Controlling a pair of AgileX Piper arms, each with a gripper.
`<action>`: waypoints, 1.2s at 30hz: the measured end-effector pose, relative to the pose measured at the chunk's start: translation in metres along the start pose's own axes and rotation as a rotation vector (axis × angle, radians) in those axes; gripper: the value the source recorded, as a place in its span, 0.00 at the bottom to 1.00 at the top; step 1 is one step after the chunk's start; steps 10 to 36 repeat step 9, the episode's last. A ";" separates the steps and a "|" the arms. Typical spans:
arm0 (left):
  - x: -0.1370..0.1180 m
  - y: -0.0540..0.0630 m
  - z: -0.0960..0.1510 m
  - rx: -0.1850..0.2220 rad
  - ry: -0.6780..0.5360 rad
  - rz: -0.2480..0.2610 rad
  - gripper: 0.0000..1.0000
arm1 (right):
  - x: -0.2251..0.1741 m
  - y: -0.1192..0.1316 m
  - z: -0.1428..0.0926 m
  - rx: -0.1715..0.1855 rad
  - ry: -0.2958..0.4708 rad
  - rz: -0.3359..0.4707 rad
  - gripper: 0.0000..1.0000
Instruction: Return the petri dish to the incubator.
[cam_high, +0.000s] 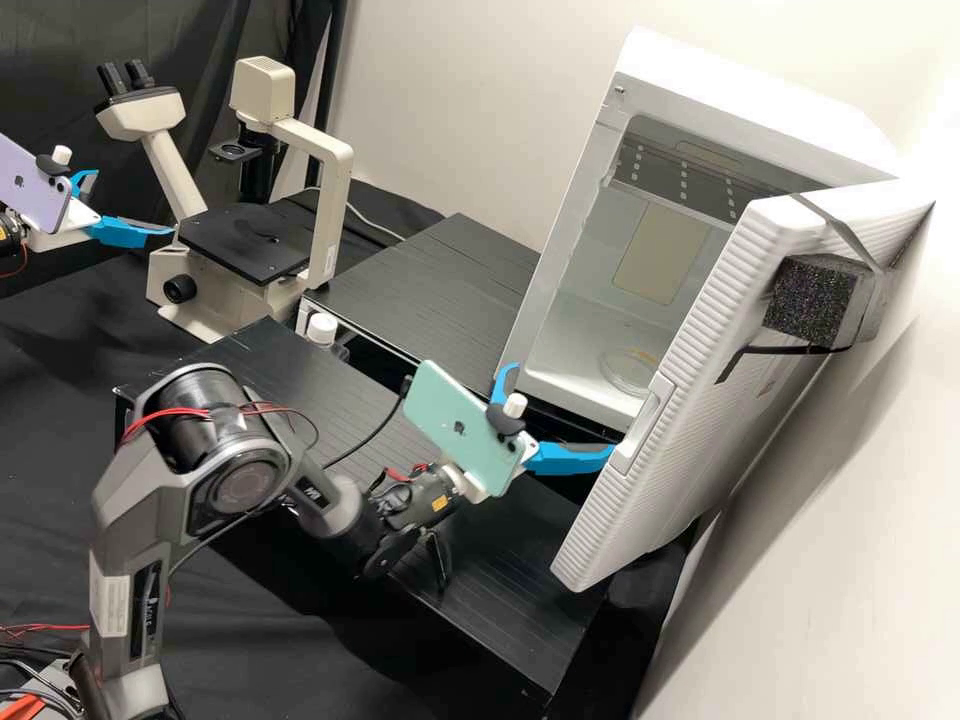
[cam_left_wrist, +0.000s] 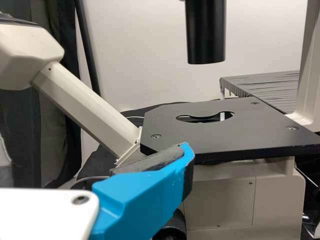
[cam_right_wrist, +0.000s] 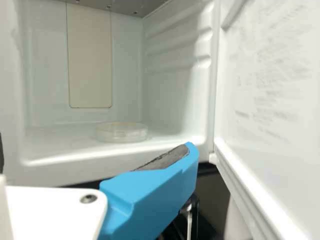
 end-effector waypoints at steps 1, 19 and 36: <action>0.000 0.000 0.000 0.000 0.000 0.000 1.00 | -0.006 -0.001 -0.001 0.012 -0.002 -0.007 1.00; 0.000 0.000 0.000 0.000 0.000 0.000 1.00 | -0.061 -0.020 -0.009 0.087 -0.020 -0.131 1.00; 0.000 0.000 0.000 0.000 0.000 0.000 1.00 | -0.061 -0.020 -0.009 0.087 -0.020 -0.131 1.00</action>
